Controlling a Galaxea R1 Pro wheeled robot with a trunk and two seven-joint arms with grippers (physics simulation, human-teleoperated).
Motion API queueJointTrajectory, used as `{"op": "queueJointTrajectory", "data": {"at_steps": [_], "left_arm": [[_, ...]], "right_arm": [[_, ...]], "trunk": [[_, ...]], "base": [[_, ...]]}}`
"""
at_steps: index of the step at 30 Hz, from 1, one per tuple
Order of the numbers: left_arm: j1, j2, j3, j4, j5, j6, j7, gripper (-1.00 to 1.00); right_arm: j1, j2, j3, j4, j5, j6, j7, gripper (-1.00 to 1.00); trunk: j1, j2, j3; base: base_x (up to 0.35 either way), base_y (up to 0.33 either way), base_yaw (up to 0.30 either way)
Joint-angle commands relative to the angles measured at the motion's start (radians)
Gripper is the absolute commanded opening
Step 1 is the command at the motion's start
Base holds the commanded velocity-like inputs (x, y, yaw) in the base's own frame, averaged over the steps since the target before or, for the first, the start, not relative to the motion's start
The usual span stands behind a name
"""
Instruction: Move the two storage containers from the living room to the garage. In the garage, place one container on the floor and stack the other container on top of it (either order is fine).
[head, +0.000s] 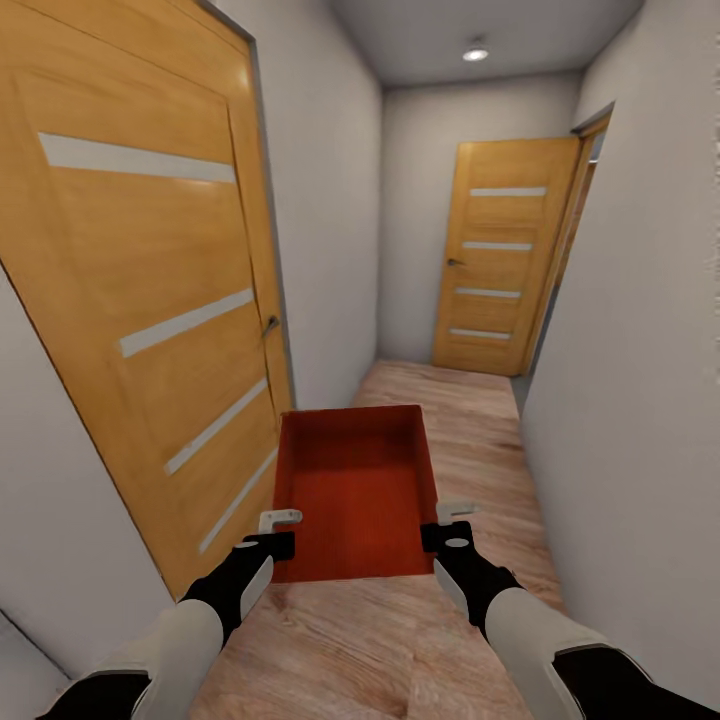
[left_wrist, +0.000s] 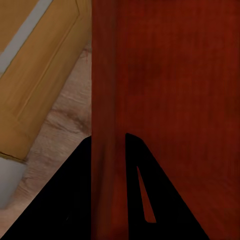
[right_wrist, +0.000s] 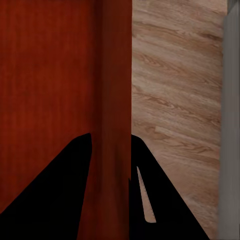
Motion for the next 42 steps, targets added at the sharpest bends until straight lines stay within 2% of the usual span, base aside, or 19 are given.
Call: {"op": "queueJointTrajectory", "data": {"at_steps": [1, 15, 32, 42], "left_arm": [[0.0, 0.035, -0.018, -0.005, 0.006, -0.012, 0.003, -1.0], [0.0, 0.036, -0.018, -0.004, 0.006, -0.01, 0.003, -1.0], [0.0, 0.037, -0.019, -0.004, 0.006, -0.008, 0.003, -1.0], [0.0, 0.037, -0.019, -0.004, 0.006, -0.008, 0.003, -1.0]], "right_arm": [[-0.001, -0.012, 0.004, 0.004, -0.018, 0.005, -0.002, -1.0], [-0.001, -0.012, 0.004, 0.004, -0.018, 0.005, -0.002, -1.0], [-0.001, -0.012, 0.004, 0.004, -0.018, 0.005, -0.002, -1.0], [-0.001, -0.012, 0.005, 0.004, -0.018, 0.005, -0.002, -1.0]], "trunk": [[0.001, -0.002, -0.002], [0.001, -0.002, -0.002], [0.001, -0.002, -0.002], [0.001, -0.002, -0.002]], "base": [[0.323, 0.0, -0.227], [0.323, 0.007, -0.241], [0.323, 0.105, -0.232], [0.323, 0.144, -0.082]]}}
